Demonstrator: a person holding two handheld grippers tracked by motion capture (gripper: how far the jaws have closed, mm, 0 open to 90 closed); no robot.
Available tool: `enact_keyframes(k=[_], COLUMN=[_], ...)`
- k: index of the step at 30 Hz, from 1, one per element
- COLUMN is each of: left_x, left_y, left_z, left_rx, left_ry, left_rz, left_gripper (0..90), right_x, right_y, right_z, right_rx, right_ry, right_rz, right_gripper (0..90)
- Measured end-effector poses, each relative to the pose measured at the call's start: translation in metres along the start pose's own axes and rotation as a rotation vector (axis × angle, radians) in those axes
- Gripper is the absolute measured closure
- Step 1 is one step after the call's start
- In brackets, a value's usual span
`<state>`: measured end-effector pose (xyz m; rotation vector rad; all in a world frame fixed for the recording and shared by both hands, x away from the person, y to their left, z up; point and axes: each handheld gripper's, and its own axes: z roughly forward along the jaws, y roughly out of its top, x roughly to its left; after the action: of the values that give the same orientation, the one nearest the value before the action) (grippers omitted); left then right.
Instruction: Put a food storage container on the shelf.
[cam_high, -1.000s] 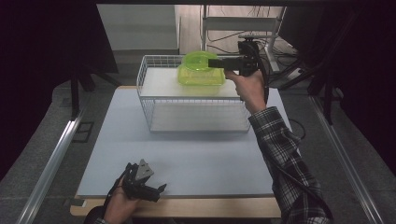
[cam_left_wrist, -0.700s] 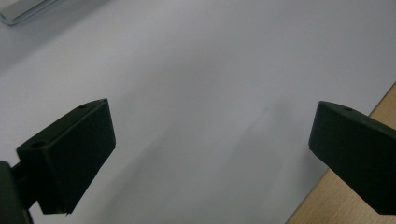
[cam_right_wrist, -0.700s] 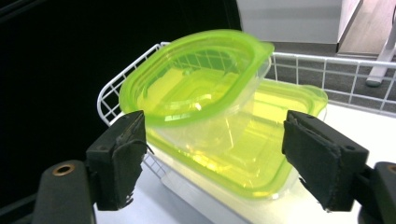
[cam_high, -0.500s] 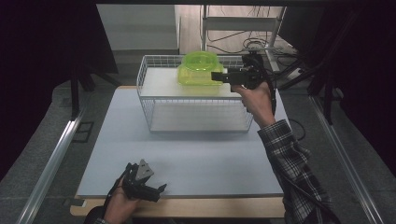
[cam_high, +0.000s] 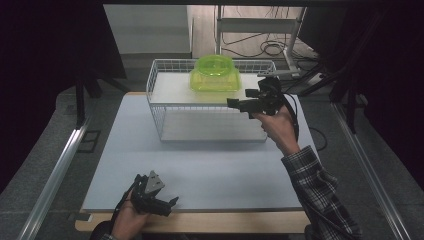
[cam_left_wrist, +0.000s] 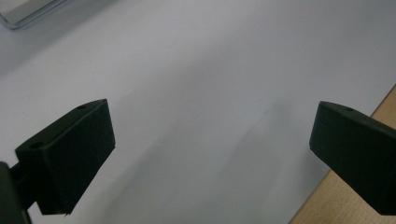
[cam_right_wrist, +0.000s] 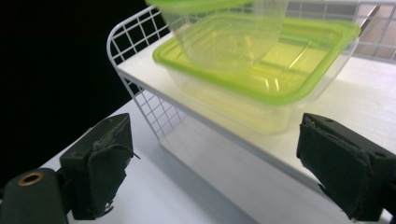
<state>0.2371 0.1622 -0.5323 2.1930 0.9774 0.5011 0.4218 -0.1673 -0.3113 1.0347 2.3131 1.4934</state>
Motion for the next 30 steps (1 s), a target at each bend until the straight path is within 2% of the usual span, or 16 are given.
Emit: enact_keyframes(k=[3, 4, 12, 16, 20, 28, 30], left_x=[0.0, 0.0, -0.001, -0.001, -0.001, -0.001, -0.001], left_y=[0.0, 0.0, 0.0, 0.001, 0.001, 0.0, 0.0], left_z=[0.0, 0.0, -0.001, -0.002, -0.002, -0.002, -0.002], left_rx=[-0.002, -0.005, -0.026, -0.036, -0.041, -0.036, -0.035], left_ry=[0.004, 0.005, 0.005, 0.004, 0.006, 0.011, 0.011], left_rz=[0.005, 0.009, 0.021, 0.028, 0.024, 0.034, 0.033], left_gripper=[0.0, 0.0, 0.0, 0.0, 0.0, 0.0, 0.0], right_x=[0.001, 0.003, 0.005, 0.008, 0.008, 0.005, 0.005], right_y=[-0.005, -0.011, -0.034, -0.05, -0.062, -0.091, -0.093], right_z=[-0.001, -0.002, -0.003, -0.005, -0.007, -0.013, -0.014], right_rx=[-0.001, 0.008, 0.039, 0.062, 0.065, 0.067, 0.068], right_ry=[-0.003, -0.002, -0.012, -0.03, -0.03, -0.077, -0.081], right_rz=[-0.008, -0.024, -0.05, -0.09, -0.09, -0.105, -0.109], right_gripper=[10.0, 8.8, 4.8, 3.6, 3.3, 1.6, 1.7])
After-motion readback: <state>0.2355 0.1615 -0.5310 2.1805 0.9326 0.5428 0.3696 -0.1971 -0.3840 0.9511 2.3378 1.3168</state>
